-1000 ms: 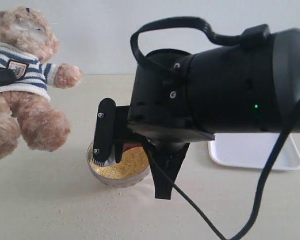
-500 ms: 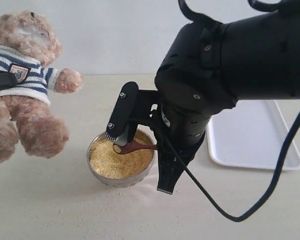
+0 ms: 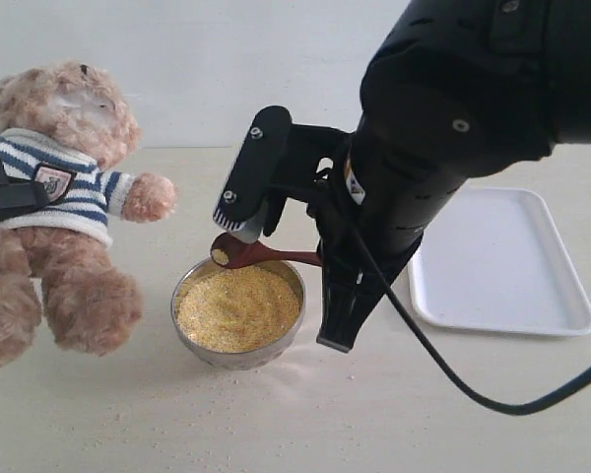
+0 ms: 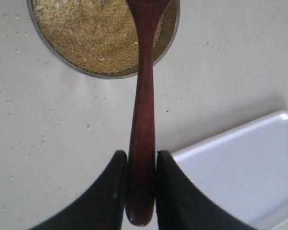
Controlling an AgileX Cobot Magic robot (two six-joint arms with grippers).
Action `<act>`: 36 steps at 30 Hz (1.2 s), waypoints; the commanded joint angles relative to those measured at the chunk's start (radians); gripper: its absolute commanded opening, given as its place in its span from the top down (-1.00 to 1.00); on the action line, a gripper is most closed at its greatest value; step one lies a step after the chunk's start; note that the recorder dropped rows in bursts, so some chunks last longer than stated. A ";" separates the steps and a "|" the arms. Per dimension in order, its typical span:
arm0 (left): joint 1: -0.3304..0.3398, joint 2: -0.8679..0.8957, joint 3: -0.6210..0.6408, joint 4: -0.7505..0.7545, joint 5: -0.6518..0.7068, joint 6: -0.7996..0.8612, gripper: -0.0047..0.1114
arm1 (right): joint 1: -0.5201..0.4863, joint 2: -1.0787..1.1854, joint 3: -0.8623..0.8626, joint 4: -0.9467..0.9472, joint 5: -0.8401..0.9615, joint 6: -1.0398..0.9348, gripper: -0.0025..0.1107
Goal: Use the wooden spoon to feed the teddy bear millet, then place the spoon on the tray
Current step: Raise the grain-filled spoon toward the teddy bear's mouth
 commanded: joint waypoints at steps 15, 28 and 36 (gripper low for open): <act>0.003 -0.109 0.093 0.014 0.000 -0.006 0.83 | -0.100 -0.013 -0.005 0.211 -0.100 -0.118 0.96; 0.005 -0.029 0.093 0.013 -0.004 0.058 0.83 | -0.100 -0.013 -0.005 0.209 -0.059 -0.121 0.96; 0.145 0.114 0.100 -0.031 0.223 0.046 0.83 | -0.100 -0.097 -0.005 0.205 -0.119 -0.161 0.96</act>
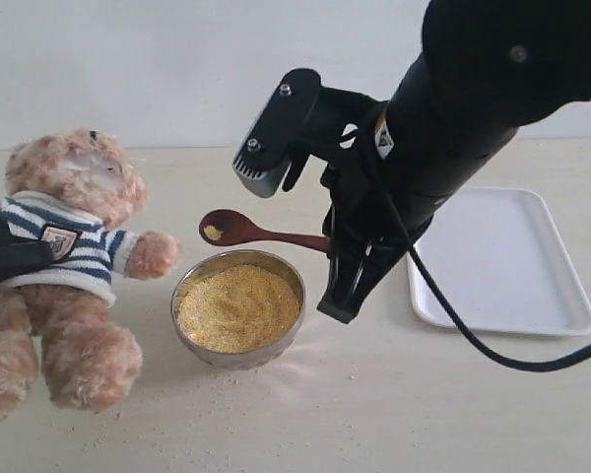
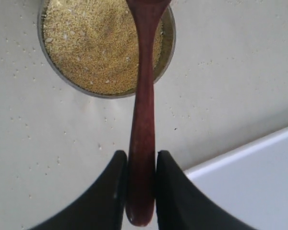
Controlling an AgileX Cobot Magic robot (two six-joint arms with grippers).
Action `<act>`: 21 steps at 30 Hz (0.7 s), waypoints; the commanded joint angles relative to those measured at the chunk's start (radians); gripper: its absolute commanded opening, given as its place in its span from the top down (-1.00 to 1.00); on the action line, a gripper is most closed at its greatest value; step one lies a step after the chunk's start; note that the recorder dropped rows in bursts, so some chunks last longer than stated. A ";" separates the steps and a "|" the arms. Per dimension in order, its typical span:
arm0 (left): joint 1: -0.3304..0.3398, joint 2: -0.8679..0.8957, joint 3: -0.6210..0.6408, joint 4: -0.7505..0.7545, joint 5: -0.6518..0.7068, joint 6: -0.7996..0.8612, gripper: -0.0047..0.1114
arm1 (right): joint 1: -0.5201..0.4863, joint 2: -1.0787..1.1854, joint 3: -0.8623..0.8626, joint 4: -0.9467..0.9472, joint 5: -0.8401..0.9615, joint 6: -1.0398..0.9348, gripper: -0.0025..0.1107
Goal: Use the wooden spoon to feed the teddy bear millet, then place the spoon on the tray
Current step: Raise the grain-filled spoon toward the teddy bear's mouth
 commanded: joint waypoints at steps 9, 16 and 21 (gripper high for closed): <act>0.133 0.248 0.003 -0.004 0.425 0.019 0.83 | -0.008 -0.058 -0.005 0.035 -0.282 -0.015 0.96; 0.133 0.318 0.003 -0.006 0.457 0.022 0.83 | 0.007 -0.021 -0.007 0.038 -0.357 -0.020 0.96; 0.133 0.337 0.003 -0.008 0.502 0.037 0.83 | 0.010 0.042 -0.055 0.041 -0.368 -0.020 0.96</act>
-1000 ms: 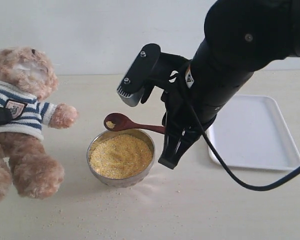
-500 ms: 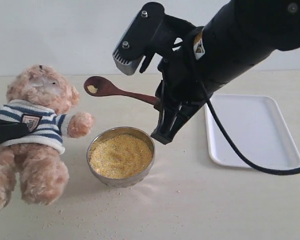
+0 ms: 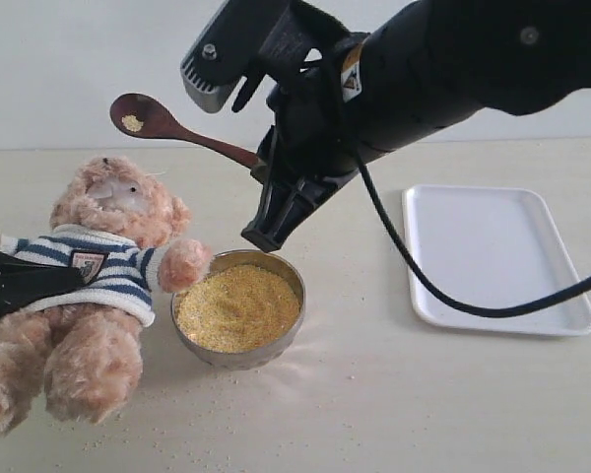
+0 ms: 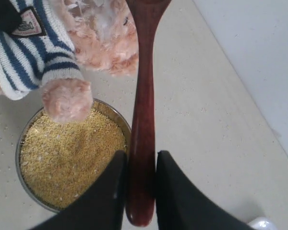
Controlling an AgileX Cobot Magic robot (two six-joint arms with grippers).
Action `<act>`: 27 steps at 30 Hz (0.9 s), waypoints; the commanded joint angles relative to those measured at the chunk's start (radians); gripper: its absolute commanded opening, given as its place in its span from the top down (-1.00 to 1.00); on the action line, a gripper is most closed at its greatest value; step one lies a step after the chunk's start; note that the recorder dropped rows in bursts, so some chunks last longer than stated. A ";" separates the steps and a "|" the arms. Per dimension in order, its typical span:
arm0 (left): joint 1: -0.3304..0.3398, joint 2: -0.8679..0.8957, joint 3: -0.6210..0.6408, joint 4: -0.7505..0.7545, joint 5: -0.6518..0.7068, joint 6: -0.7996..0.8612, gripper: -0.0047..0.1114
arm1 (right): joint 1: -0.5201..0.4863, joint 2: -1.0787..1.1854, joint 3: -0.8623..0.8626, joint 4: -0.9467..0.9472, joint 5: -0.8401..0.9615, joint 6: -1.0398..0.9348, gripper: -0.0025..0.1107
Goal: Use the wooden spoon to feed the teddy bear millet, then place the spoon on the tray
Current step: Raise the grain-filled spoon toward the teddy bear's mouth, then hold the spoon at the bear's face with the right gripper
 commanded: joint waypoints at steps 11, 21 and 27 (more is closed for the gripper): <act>0.002 0.006 0.001 -0.031 0.108 0.037 0.83 | 0.048 0.123 -0.095 -0.019 0.007 -0.044 0.96; 0.002 0.006 0.001 -0.029 0.108 0.040 0.83 | 0.165 0.173 -0.095 -0.643 0.081 0.350 0.96; 0.002 0.006 0.001 -0.029 0.108 0.044 0.83 | 0.201 0.181 -0.095 -0.802 0.113 0.425 0.96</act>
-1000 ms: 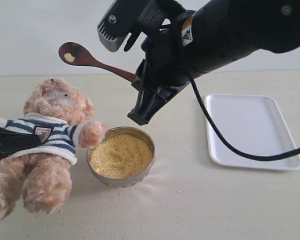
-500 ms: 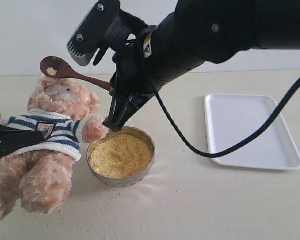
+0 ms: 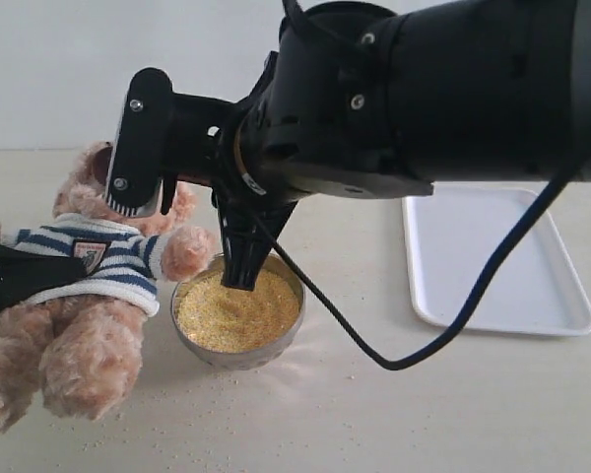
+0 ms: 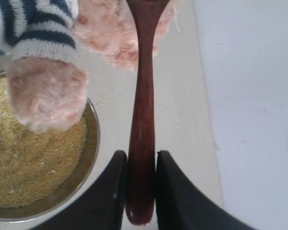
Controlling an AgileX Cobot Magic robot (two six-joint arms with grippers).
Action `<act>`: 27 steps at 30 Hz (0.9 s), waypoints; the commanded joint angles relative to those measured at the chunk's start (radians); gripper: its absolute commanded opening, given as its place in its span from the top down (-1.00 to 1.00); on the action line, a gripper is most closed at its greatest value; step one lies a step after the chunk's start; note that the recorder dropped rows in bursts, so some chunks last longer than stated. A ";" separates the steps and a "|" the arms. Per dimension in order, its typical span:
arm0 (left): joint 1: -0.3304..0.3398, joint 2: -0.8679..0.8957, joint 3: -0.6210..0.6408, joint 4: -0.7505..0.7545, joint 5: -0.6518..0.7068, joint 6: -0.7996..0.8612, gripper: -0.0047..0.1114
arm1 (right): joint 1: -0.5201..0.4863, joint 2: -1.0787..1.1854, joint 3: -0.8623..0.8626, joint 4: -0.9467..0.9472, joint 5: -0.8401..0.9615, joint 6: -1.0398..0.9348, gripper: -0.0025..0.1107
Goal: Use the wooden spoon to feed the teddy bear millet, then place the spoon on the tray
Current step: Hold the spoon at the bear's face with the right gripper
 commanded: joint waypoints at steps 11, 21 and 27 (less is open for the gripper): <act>0.002 -0.003 0.001 -0.014 0.033 0.014 0.83 | 0.068 0.012 -0.006 -0.202 0.138 0.098 0.96; 0.002 -0.003 0.001 -0.014 0.033 0.014 0.83 | 0.068 0.020 -0.006 -0.234 0.084 0.217 0.96; 0.002 -0.003 0.001 -0.014 0.033 0.014 0.83 | 0.075 0.028 -0.006 -0.234 0.083 0.232 0.96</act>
